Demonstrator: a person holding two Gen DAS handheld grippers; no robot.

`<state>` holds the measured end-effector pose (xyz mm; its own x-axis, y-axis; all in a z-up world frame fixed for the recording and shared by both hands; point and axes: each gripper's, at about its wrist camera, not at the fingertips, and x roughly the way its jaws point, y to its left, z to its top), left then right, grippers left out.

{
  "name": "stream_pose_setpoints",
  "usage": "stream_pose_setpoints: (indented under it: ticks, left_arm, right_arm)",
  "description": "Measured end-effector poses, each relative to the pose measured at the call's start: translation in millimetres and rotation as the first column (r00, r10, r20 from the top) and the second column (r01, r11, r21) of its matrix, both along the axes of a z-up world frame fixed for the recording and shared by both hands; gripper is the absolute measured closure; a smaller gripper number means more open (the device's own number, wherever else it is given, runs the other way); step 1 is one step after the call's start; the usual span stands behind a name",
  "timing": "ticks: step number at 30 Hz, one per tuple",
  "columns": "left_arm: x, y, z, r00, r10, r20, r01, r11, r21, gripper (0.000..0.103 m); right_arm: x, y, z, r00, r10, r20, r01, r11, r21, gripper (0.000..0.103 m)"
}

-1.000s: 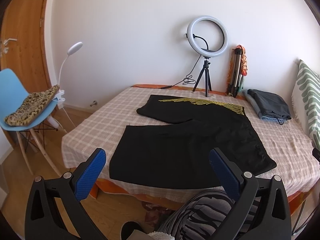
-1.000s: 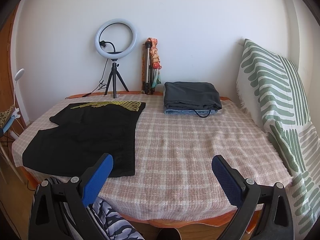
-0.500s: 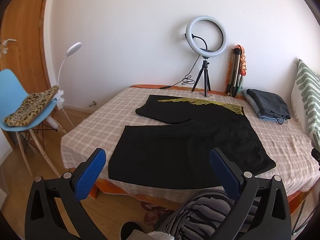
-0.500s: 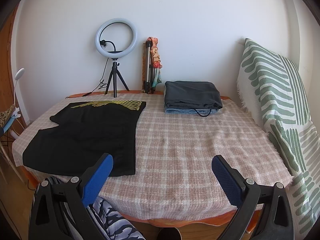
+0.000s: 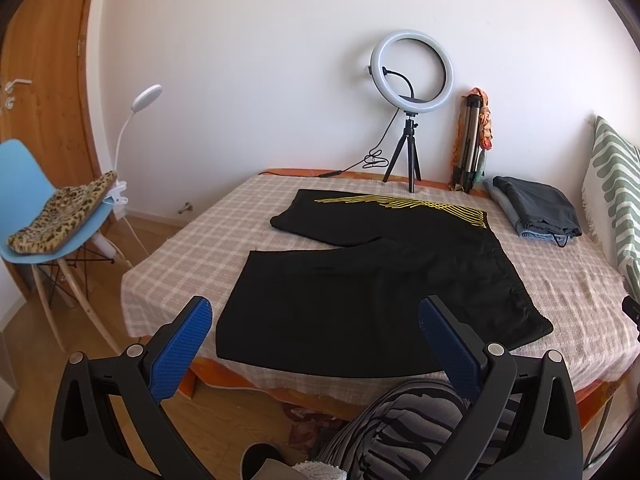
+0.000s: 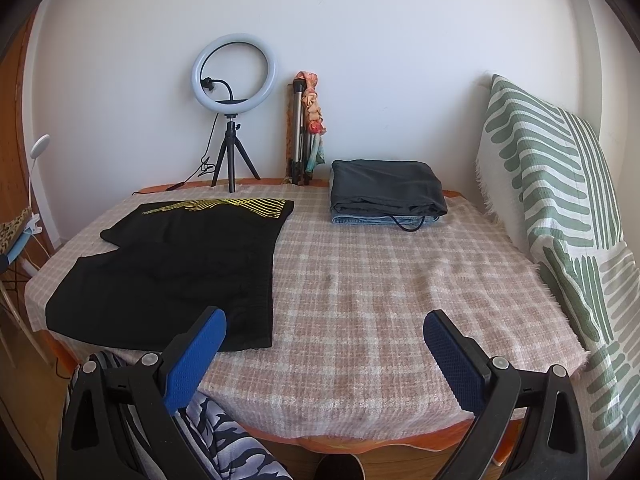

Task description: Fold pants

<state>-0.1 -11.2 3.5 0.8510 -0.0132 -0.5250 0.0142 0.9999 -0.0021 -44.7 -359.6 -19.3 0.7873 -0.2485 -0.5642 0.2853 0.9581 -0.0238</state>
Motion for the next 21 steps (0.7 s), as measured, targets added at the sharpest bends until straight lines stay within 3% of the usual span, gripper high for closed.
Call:
stream_pose_setpoints:
  ticks: [21]
  left_arm:
    - [7, 5, -13, 0.999, -0.031, -0.030, 0.031, 0.999, 0.011, 0.000]
  right_arm:
    - [14, 3, -5, 0.997, 0.067, -0.028, -0.067, 0.998, -0.008, 0.004]
